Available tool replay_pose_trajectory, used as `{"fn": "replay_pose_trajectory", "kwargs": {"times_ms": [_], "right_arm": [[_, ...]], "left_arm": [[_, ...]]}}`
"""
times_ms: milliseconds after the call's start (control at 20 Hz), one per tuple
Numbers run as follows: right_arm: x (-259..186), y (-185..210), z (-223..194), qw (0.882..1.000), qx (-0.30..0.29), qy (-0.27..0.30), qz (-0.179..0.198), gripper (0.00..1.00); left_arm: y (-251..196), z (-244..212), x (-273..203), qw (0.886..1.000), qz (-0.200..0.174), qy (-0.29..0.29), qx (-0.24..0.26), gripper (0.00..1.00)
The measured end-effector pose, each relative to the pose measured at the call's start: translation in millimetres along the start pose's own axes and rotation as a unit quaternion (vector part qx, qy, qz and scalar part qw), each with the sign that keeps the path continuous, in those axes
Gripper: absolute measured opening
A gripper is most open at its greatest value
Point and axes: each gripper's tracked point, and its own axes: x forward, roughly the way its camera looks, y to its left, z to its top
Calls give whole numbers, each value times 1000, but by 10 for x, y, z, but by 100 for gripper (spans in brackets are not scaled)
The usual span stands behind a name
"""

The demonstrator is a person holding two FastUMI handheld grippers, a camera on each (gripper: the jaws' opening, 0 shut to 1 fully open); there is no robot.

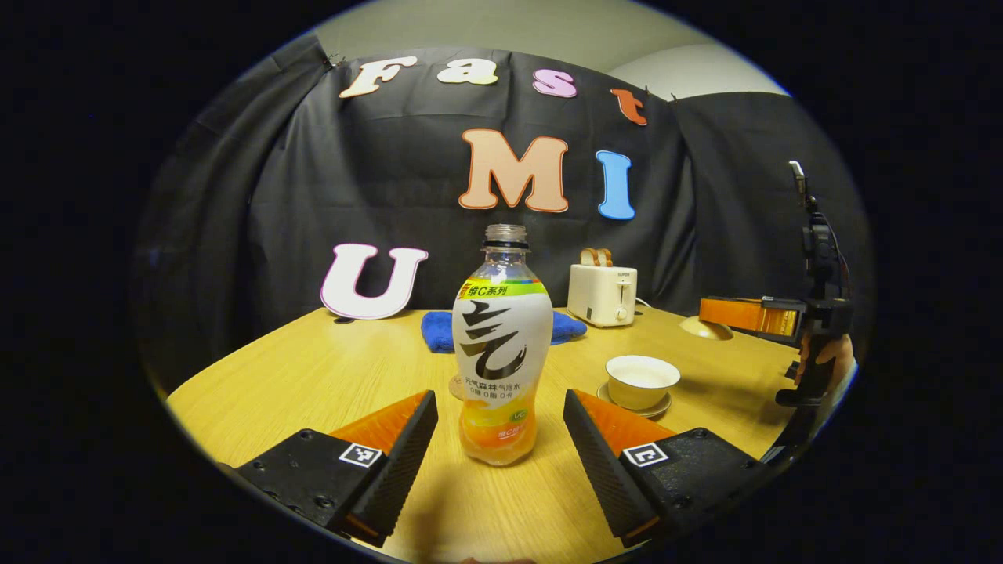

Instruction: Open the teacup lid with one hand, grasp the water bottle and pour water into the teacup with the other hand; after pouring, place the water bottle on the coaster and then close the teacup lid.

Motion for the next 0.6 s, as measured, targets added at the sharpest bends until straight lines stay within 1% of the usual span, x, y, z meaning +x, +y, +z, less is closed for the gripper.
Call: {"fn": "replay_pose_trajectory", "kwargs": {"times_ms": [100,300,400,550,600], "right_arm": [[-11,-29,31,1000,2,-3,-2,30],[-49,-110,86,1000,-1,-7,-9,31],[-67,-136,122,1000,1,-11,-10,31],[-90,-204,170,1000,2,-15,-15,31],[-98,-224,175,1000,3,-15,-17,31]], "left_arm": [[7,2,50,1000,4,5,5,96],[32,2,169,1000,9,13,16,95],[34,-37,236,1000,12,20,19,94],[48,-115,291,999,17,39,20,87],[66,-115,319,999,21,34,20,86]]}}
